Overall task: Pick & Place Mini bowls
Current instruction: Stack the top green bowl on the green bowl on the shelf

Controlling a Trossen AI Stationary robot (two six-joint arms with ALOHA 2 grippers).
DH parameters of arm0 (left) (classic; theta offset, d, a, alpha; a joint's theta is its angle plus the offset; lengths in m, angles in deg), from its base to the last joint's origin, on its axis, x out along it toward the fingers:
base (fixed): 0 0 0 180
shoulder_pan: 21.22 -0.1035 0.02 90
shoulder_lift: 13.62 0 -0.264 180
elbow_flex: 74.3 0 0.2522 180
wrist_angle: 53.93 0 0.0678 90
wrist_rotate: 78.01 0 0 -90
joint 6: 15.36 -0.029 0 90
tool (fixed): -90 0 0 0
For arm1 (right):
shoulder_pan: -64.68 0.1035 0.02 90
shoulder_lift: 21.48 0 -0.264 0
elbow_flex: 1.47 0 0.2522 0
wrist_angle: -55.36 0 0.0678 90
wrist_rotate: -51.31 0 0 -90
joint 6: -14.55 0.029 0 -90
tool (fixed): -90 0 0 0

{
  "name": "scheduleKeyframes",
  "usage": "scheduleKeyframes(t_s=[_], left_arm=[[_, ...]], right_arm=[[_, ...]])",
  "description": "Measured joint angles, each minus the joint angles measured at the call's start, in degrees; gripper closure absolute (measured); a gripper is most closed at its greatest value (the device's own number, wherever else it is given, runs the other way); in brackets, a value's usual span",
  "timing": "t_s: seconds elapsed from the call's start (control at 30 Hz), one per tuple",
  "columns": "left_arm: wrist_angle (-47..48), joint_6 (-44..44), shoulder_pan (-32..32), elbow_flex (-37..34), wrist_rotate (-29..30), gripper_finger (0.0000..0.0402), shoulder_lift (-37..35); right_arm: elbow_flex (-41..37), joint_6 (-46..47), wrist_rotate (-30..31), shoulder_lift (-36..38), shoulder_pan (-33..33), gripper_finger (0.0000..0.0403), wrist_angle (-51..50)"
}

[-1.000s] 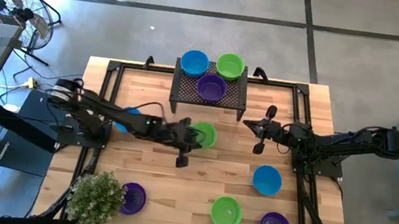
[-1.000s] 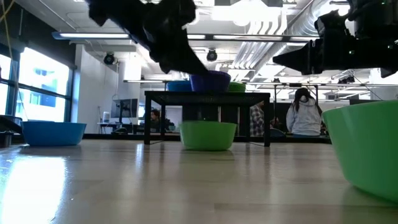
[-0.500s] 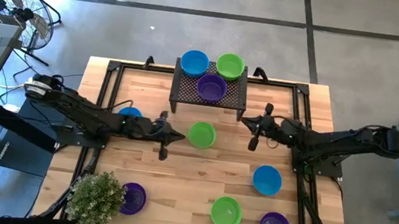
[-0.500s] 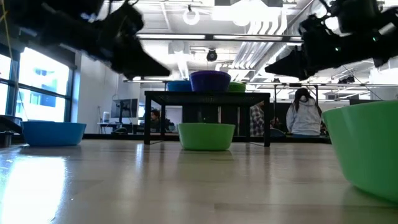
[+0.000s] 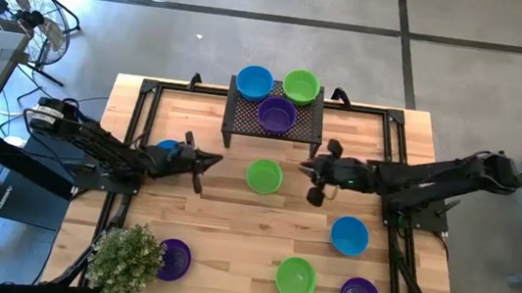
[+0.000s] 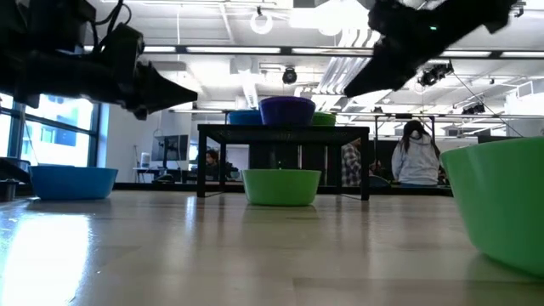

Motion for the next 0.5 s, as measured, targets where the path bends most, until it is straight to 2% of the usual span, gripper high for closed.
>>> scheduleKeyframes(t_s=[0.13, 0.27, 0.37, 0.5], left_arm=[[-1.5, 1.1, -4.4, -0.4, -3.6, 0.0401, 0.0], [-1.6, 1.2, -8.2, 0.0, -9.7, 0.0401, 0.3], [-1.1, 1.2, -9.7, 0.0, -12.1, 0.0401, 0.3], [-0.8, 1.2, -9.9, 0.0, -12.6, 0.0401, 0.3]], right_arm=[[7.4, -1.4, -0.6, -8.6, 0.2, 0.0301, -6.9], [14.4, -6.8, -4.5, -16.8, 0.2, 0.0274, -12.5], [18.8, -12.0, -7.8, -22.8, 0.2, 0.0266, -15.5], [23.6, -17.4, -12.2, -29.7, -0.1, 0.0266, -17.5]])
